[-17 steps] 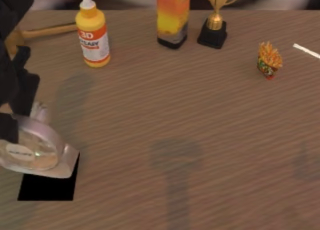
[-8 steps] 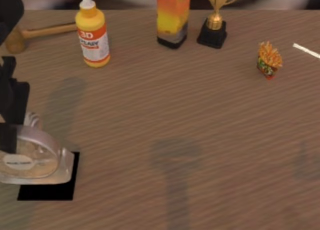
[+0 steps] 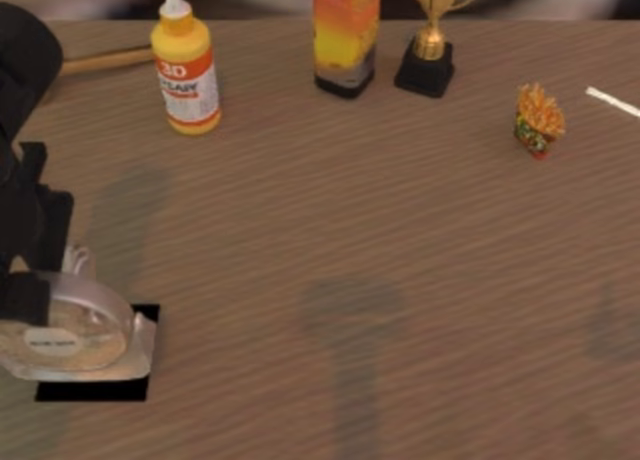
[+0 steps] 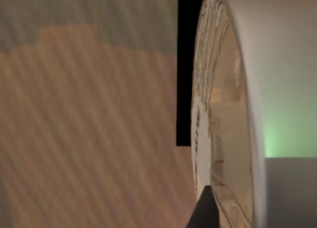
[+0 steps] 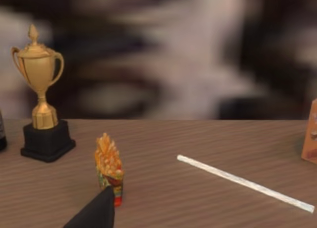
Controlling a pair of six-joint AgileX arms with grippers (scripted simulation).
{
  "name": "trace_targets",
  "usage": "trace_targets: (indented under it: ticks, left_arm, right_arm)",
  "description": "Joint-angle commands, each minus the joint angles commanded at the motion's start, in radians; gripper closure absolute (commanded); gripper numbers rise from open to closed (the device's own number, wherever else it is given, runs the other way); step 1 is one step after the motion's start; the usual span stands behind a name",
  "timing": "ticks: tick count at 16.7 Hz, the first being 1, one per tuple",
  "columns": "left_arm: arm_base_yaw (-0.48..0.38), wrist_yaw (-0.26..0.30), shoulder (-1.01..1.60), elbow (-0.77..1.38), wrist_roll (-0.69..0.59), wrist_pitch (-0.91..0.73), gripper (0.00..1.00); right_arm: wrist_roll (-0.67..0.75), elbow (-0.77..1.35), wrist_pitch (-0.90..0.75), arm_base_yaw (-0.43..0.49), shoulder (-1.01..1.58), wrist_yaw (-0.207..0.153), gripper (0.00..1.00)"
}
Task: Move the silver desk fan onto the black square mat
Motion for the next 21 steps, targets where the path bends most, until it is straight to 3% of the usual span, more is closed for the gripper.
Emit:
trace_targets:
  ticks: [2, 15, 21]
  left_arm:
    - [0.0, 0.0, 0.0, 0.0, 0.0, 0.0, 1.0]
    - [0.0, 0.0, 0.0, 0.0, 0.0, 0.0, 0.02]
    - [0.0, 0.0, 0.0, 0.0, 0.0, 0.0, 0.0]
  right_arm:
    - [0.0, 0.0, 0.0, 0.0, 0.0, 0.0, 0.0]
    - [0.0, 0.0, 0.0, 0.0, 0.0, 0.0, 0.0]
    - [0.0, 0.0, 0.0, 0.0, 0.0, 0.0, 0.0]
